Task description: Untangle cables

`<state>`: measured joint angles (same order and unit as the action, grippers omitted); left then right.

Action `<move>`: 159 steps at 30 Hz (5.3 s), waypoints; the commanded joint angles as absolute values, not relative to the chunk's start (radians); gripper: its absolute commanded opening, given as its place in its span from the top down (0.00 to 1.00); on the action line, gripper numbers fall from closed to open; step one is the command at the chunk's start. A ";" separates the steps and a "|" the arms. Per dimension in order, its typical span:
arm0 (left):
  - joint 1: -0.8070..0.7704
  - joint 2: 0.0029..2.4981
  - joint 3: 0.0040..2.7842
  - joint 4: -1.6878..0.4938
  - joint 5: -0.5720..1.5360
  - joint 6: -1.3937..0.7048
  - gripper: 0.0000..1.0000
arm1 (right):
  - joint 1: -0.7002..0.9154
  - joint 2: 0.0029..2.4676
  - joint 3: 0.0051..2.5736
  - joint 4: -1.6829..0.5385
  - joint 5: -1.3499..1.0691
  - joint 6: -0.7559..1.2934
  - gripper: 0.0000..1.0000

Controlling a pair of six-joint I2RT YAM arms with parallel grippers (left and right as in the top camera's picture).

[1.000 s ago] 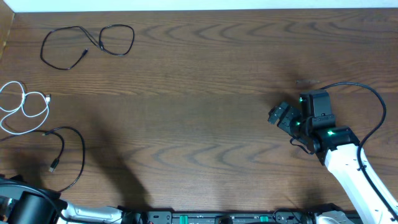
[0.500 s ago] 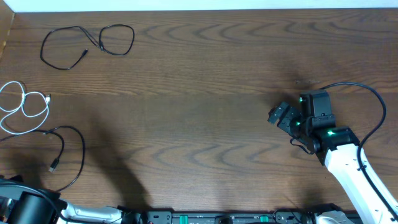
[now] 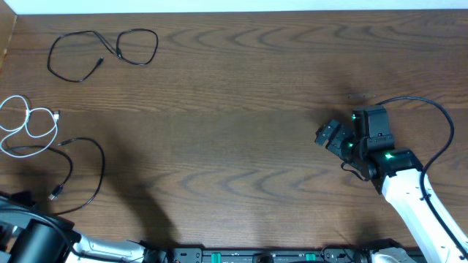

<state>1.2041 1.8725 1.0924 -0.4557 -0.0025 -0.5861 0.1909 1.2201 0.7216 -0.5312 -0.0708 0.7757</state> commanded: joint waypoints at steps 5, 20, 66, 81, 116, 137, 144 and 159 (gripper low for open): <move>1.163 1.894 1.093 -0.434 -0.011 -0.554 0.92 | 0.189 1.217 0.725 -0.532 -0.059 0.761 0.01; 1.132 1.778 1.147 -0.437 -0.008 -0.543 0.52 | 0.189 1.217 0.725 -0.532 -0.059 0.761 0.01; 0.733 2.001 1.267 -0.125 0.046 0.046 0.26 | 0.189 1.217 0.725 -0.532 -0.059 0.761 0.01; 0.750 2.053 1.267 -0.062 0.124 0.186 0.27 | 0.189 1.218 0.725 -0.532 -0.059 0.761 0.01; 0.740 2.126 1.403 0.122 0.496 -0.155 0.92 | 0.189 1.217 0.725 -0.532 -0.059 0.761 0.01; 0.859 1.924 1.430 -0.087 0.216 -0.283 0.18 | 0.189 1.218 0.725 -0.532 -0.059 0.761 0.01; 0.874 1.918 1.421 -0.300 0.026 -0.360 0.03 | 0.189 1.218 0.725 -0.532 -0.059 0.761 0.01; 0.874 2.070 1.420 -0.351 0.018 -0.492 0.24 | 0.189 1.217 0.725 -0.532 -0.059 0.761 0.01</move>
<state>0.8707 2.0552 1.4265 -0.3637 0.0269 -0.4759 0.1909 1.2201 0.7216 -0.5308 -0.0708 0.7757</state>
